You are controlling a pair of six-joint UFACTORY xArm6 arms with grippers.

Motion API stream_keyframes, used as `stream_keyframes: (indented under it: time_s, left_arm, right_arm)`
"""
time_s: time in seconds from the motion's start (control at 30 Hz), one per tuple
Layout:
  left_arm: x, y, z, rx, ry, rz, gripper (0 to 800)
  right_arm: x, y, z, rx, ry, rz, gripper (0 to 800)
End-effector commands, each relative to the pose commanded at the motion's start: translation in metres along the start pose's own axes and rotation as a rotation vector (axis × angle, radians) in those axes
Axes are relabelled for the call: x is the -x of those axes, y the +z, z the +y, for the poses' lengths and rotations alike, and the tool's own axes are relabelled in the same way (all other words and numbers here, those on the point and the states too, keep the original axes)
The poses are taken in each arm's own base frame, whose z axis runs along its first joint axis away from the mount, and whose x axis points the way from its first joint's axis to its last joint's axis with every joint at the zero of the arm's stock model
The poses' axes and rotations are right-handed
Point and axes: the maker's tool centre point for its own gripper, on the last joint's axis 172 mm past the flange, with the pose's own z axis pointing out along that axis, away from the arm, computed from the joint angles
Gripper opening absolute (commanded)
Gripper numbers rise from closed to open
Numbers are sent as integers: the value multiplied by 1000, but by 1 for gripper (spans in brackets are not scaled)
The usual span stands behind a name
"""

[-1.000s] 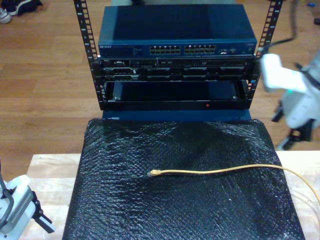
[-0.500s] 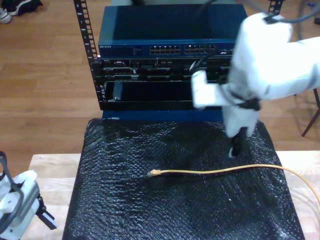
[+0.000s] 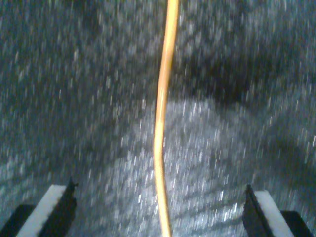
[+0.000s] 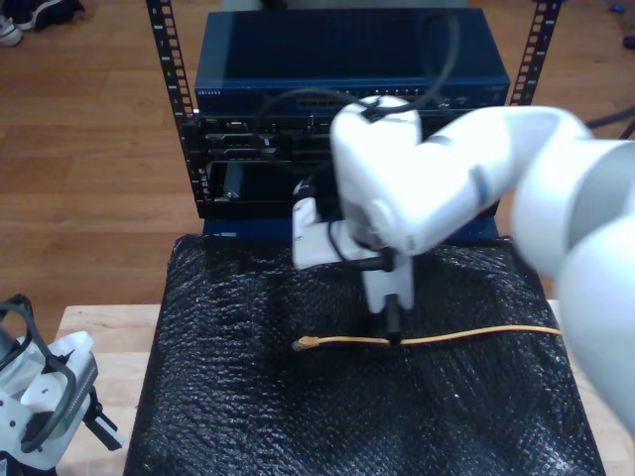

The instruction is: Grab the cable and plug it in

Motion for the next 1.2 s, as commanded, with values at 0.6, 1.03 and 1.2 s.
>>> stream_keyframes:
  time_s: [0.6, 1.03, 1.2]
  left_arm:
    - [1, 0, 0, -2, -18, 2, 800]
    - [1, 1, 0, 2, -19, 4, 800]
    - [1, 1, 0, 2, -19, 4, 800]
  right_arm:
    - [-50, 17, 7, 40, 10, -70, 772]
    - [-75, 33, 11, 40, 0, -75, 681]
    - [-79, 34, 13, 46, 8, -71, 645]
